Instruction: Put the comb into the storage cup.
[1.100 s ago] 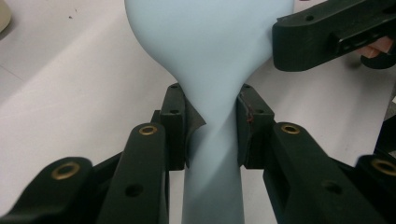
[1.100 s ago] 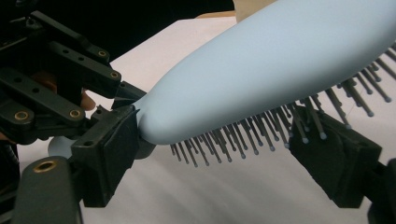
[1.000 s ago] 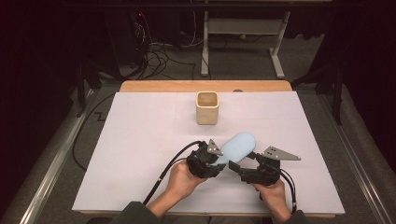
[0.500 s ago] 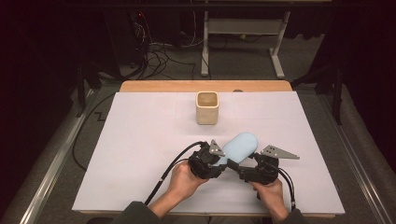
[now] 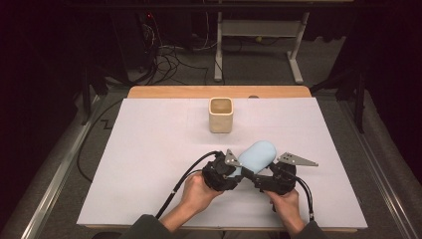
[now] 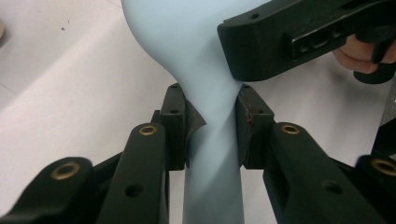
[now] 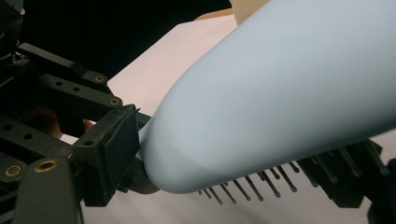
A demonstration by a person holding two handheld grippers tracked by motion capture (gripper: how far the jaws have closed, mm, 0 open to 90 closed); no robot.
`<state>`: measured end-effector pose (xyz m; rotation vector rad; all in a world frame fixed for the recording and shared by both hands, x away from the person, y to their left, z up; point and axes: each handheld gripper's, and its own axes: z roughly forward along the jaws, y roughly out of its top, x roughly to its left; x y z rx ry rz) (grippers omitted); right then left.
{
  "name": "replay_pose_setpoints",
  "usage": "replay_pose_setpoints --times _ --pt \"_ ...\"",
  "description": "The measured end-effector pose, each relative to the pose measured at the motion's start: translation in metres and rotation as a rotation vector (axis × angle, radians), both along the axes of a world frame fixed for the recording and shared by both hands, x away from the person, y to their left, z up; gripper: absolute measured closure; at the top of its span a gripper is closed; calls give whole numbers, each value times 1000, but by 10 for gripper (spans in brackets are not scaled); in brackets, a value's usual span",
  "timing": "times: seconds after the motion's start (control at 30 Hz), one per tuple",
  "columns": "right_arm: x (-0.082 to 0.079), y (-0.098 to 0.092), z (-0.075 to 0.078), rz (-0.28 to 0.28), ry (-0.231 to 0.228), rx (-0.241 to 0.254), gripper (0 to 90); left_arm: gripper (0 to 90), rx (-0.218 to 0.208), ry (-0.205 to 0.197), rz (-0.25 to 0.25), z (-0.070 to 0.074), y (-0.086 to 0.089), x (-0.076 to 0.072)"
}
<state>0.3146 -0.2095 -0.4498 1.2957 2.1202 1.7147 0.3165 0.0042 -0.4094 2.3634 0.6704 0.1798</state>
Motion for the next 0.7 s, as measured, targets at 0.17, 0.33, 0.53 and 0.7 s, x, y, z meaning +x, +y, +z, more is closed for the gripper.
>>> replay_pose_setpoints --times 0.17,0.33,0.53,0.7 --pt "1 3 3 8 4 -3 188 691 -1 -9 5 2 2 0" --pt "2 4 4 11 12 -4 194 690 1 -12 9 2 3 0" --pt "2 5 4 9 20 -6 193 690 -4 -19 15 2 1 -1" --pt "3 4 5 13 40 1 216 690 -1 -18 15 1 0 -1"
